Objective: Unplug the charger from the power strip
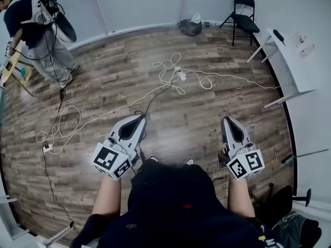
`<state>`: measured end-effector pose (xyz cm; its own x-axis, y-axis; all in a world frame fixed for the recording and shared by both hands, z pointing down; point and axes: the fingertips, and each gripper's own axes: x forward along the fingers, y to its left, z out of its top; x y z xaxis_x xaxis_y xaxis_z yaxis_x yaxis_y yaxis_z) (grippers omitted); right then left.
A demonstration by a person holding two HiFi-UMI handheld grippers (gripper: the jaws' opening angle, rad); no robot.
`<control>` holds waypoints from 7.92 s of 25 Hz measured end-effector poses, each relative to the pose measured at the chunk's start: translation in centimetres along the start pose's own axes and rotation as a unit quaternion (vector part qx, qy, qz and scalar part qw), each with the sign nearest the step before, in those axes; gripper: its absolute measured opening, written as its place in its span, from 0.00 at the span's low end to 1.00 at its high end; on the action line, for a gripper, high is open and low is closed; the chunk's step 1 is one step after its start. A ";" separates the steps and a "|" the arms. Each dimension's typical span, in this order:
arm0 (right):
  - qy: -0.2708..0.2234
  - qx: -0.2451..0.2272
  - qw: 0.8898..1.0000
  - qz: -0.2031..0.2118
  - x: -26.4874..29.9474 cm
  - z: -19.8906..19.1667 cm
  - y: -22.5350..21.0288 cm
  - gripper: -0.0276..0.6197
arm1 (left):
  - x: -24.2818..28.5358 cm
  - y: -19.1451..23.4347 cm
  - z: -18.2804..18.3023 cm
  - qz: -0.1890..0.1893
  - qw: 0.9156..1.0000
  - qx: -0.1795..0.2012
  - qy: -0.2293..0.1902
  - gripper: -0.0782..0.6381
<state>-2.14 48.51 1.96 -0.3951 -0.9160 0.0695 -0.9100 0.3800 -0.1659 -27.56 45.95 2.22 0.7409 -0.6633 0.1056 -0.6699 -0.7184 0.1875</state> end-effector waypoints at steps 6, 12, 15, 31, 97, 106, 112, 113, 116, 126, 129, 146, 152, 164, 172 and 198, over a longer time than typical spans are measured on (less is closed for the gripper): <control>0.026 -0.012 1.000 0.007 2.5 -2.0 3.4 0.08 | -1.6 4.6 -1.0 0.005 1.000 -0.029 -0.002 0.14; 0.032 0.017 0.999 0.003 6.5 -2.3 0.8 0.08 | 1.5 6.8 -1.4 0.002 0.999 -0.036 0.009 0.14; 0.017 0.044 0.999 0.008 9.7 -1.5 -1.9 0.08 | 4.5 8.3 -1.1 0.005 0.999 -0.034 0.014 0.14; 0.035 0.064 0.997 0.038 23.5 0.3 -25.2 0.08 | 30.2 12.3 1.9 0.033 0.998 -0.029 0.033 0.14; 0.332 0.020 0.943 -0.009 71.4 -85.0 -60.2 0.33 | 87.2 54.2 -75.3 -0.147 0.948 -0.026 0.282 0.14; 0.349 -0.012 0.937 0.011 73.0 -94.9 -61.3 0.36 | 92.5 55.0 -87.7 -0.165 0.931 -0.002 0.325 0.14; 0.366 -0.032 0.929 0.030 73.9 -97.8 -60.4 0.36 | 93.1 55.7 -91.7 -0.161 0.921 -0.009 0.354 0.14; 0.366 -0.030 0.930 0.027 74.1 -98.0 -60.4 0.36 | 93.3 55.7 -91.9 -0.159 0.921 -0.011 0.354 0.14; 0.363 -0.022 0.931 0.014 74.5 -98.0 -60.3 0.36 | 93.8 55.7 -92.5 -0.158 0.919 -0.006 0.362 0.13; 0.365 -0.042 0.930 -0.015 74.8 -98.2 -60.9 0.21 | 94.0 55.9 -92.6 -0.157 0.917 -0.030 0.366 0.14; 0.356 -0.050 0.933 -0.014 75.0 -97.4 -60.8 0.21 | 94.1 56.0 -92.7 -0.151 0.917 -0.025 0.369 0.14; 0.284 0.018 0.957 -0.047 70.0 -76.0 -61.3 0.21 | 89.8 53.7 -72.2 -0.073 0.956 -0.011 0.285 0.13; 0.256 0.029 0.966 -0.039 67.7 -65.3 -58.3 0.21 | 84.1 52.1 -62.0 -0.049 0.959 -0.008 0.279 0.13; 0.207 0.027 0.978 0.026 64.9 -44.6 -47.5 0.21 | 73.6 48.3 -40.4 0.020 0.973 -0.045 0.228 0.14; 0.187 0.033 0.982 0.007 60.5 -31.4 -43.5 0.21 | 68.2 43.9 -26.0 0.046 0.983 -0.051 0.169 0.13; -0.013 -0.043 0.999 0.002 52.0 11.3 -32.9 0.21 | 51.2 35.3 13.1 0.072 0.997 0.003 0.007 0.14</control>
<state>8.67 -13.10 -0.03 -0.3969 -0.9168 0.0437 -0.9161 0.3926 -0.0815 -13.97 -16.12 1.47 0.6377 -0.7565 0.1455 -0.7696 -0.6173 0.1633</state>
